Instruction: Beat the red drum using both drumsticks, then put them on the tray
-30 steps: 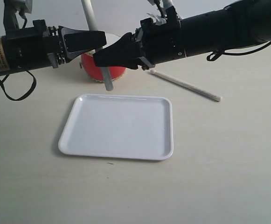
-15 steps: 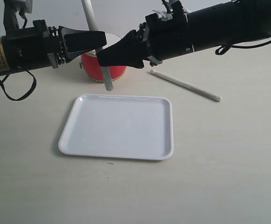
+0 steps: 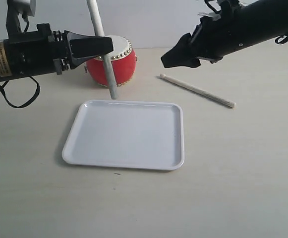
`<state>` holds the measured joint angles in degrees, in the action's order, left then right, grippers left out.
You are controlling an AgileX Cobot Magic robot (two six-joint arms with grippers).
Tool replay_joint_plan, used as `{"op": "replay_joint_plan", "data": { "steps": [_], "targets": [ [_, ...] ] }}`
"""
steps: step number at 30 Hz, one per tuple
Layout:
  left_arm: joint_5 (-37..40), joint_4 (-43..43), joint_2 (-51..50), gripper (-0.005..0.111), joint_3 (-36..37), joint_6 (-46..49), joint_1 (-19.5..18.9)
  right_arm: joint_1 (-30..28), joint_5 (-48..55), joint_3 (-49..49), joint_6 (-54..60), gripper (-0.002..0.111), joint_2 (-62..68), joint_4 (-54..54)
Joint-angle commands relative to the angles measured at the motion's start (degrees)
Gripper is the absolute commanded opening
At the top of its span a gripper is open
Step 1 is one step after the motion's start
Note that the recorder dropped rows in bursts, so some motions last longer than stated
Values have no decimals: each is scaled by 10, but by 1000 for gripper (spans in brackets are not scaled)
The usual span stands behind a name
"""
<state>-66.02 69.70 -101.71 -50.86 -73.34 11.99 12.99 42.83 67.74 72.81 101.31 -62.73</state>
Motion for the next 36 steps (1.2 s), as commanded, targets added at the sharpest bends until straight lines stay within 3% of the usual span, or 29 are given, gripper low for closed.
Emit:
{"op": "replay_joint_plan", "data": {
  "steps": [1, 8, 15, 18, 23, 28, 36],
  "targets": [
    [109, 19, 21, 0, -4, -12, -1, -3, -84, 0, -97, 56, -5, 149],
    [236, 73, 61, 0, -4, -57, -1, -3, -195, 0, -206, 55, -5, 361],
    [322, 209, 93, 0, -25, -169, -1, -3, -247, 3, -205, 52, -5, 370],
    [344, 300, 98, 0, -37, -246, -1, -4, -219, 19, -239, 52, -3, 421],
    [363, 302, 98, 0, -40, -265, -1, -4, -108, 79, -354, 52, 31, 516],
    [371, 302, 98, 0, -40, -265, -1, -4, -51, 134, -376, 52, 104, 540],
    [527, 302, 98, 0, -36, -242, -1, -4, -28, 184, -386, 52, 155, 539]
  ]
}}
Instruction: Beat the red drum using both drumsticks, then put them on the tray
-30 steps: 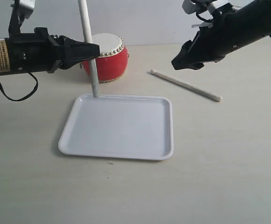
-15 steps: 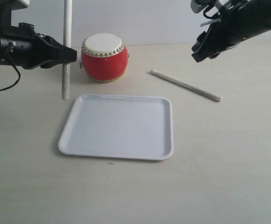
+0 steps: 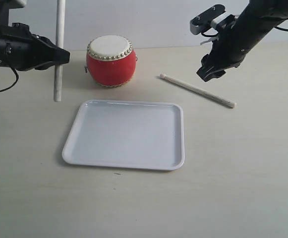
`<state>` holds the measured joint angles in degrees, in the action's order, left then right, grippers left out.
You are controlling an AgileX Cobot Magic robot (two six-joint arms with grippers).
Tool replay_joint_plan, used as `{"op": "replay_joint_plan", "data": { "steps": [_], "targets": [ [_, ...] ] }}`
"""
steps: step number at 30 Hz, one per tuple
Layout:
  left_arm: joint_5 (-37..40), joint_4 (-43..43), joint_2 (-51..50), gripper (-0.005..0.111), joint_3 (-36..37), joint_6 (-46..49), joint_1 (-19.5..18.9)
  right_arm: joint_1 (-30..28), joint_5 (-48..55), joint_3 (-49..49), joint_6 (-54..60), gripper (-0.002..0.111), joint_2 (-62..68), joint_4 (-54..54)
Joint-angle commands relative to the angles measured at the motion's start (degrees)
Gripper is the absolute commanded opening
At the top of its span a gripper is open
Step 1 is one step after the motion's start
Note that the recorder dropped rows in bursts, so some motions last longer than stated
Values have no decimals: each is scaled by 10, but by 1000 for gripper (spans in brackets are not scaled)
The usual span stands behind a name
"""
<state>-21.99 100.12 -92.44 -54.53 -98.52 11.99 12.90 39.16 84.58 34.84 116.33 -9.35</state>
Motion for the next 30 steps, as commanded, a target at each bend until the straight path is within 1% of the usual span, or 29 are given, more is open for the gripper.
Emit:
{"op": "replay_joint_plan", "data": {
  "steps": [1, 5, 8, 9, 10, 11, 13, 18, 21, 23, 24, 26, 30],
  "targets": [
    [113, -2, 6, 0, 4, 10, -1, -3, 9, 16, -5, 52, 5, 5],
    [220, -2, 9, 0, 19, 29, -1, -3, 7, 16, -5, 52, 4, 6],
    [324, -2, 11, 0, 37, 46, -1, -3, 7, 16, -5, 52, 4, 10],
    [366, -10, 11, 0, 45, 66, -1, -3, 7, 16, -5, 52, 4, 12],
    [389, -38, 11, 0, 47, 93, -1, -3, 7, 16, -5, 52, 4, 15],
    [412, -89, 11, 0, 49, 148, -1, -3, 7, 16, -5, 52, 4, 19],
    [451, -222, 11, 0, 43, 291, -1, -3, 13, 16, -5, 52, 4, 25],
    [564, -680, 11, 0, -16, 746, -1, -3, 15, 16, -5, 52, 4, 25],
    [607, -896, 11, 0, -41, 963, -1, -3, 17, 16, -5, 51, 4, 25],
    [610, -989, 11, 0, -47, 1069, 2, -3, 17, 16, -4, 51, 4, 28],
    [610, -1023, 11, 0, -47, 1103, 4, -3, 20, 16, -3, 51, 4, 29],
    [608, -1047, 11, 0, -47, 1132, 12, -3, 27, 16, 7, 51, 5, 29],
    [596, -1048, 11, 0, -47, 1133, 33, -3, 23, 16, 31, 49, 5, 29]
  ]
}}
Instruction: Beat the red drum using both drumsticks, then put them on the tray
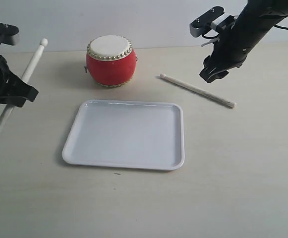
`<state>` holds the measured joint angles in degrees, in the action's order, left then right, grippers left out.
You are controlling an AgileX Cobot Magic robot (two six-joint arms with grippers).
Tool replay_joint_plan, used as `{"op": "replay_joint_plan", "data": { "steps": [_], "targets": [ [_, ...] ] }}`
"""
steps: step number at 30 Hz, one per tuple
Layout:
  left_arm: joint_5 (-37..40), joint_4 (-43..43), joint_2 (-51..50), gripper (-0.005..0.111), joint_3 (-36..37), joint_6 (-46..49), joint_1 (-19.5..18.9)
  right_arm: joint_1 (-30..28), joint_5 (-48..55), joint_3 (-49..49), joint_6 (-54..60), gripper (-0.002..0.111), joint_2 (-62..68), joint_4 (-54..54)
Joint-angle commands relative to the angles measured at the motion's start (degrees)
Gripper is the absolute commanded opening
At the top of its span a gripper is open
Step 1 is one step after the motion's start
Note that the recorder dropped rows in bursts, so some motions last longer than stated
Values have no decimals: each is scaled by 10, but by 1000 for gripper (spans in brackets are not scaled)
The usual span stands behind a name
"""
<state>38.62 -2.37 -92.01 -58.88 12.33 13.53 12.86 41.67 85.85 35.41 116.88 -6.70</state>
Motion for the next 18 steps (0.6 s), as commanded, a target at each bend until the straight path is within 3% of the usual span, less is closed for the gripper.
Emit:
{"op": "replay_joint_plan", "data": {
  "steps": [1, 4, 10, 18],
  "targets": [
    [-12, -23, 6, 0, -3, 24, 23, -3, -7, 4, 37, 49, -1, 2],
    [-14, -23, 6, 0, -4, 24, 33, -3, 2, 16, 56, 49, 1, 2],
    [-24, -23, 6, 0, -4, 24, 36, -3, 125, 95, 86, 48, 41, 2],
    [-27, -23, 6, 0, -4, 24, 36, -3, 178, 187, 129, 48, 131, 2]
  ]
}}
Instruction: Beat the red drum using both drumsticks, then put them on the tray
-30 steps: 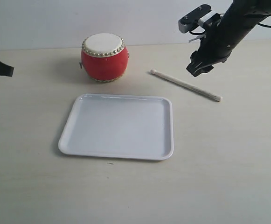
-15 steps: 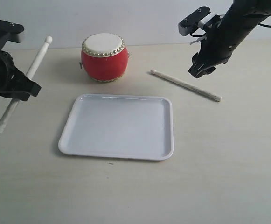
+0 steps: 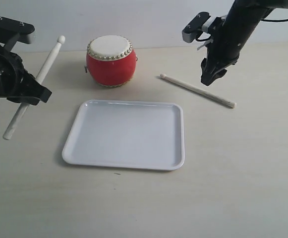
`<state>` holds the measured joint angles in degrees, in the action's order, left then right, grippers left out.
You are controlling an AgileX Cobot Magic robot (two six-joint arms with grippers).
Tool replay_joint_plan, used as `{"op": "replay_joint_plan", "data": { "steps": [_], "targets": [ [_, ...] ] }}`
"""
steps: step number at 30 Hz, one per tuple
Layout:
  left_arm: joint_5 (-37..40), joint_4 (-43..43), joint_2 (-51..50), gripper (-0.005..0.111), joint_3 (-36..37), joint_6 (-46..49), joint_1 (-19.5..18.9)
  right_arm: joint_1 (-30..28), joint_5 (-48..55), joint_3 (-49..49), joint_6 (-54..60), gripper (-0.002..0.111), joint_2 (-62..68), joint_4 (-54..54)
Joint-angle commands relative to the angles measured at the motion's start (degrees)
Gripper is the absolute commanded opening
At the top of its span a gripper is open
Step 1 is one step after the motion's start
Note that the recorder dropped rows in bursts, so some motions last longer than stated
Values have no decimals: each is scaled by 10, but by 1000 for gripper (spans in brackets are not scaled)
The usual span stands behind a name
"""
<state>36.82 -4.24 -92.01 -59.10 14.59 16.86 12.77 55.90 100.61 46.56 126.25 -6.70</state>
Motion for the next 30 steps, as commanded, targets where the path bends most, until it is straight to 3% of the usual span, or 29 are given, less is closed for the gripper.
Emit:
{"op": "replay_joint_plan", "data": {
  "steps": [1, 30],
  "targets": [
    [-11, -4, 6, 0, -2, 2, 2, -2, 48, 51, 18, 48, 45, 2],
    [-27, -4, 6, 0, -2, 2, 2, -27, 62, 91, 63, 45, 85, -48]
  ]
}}
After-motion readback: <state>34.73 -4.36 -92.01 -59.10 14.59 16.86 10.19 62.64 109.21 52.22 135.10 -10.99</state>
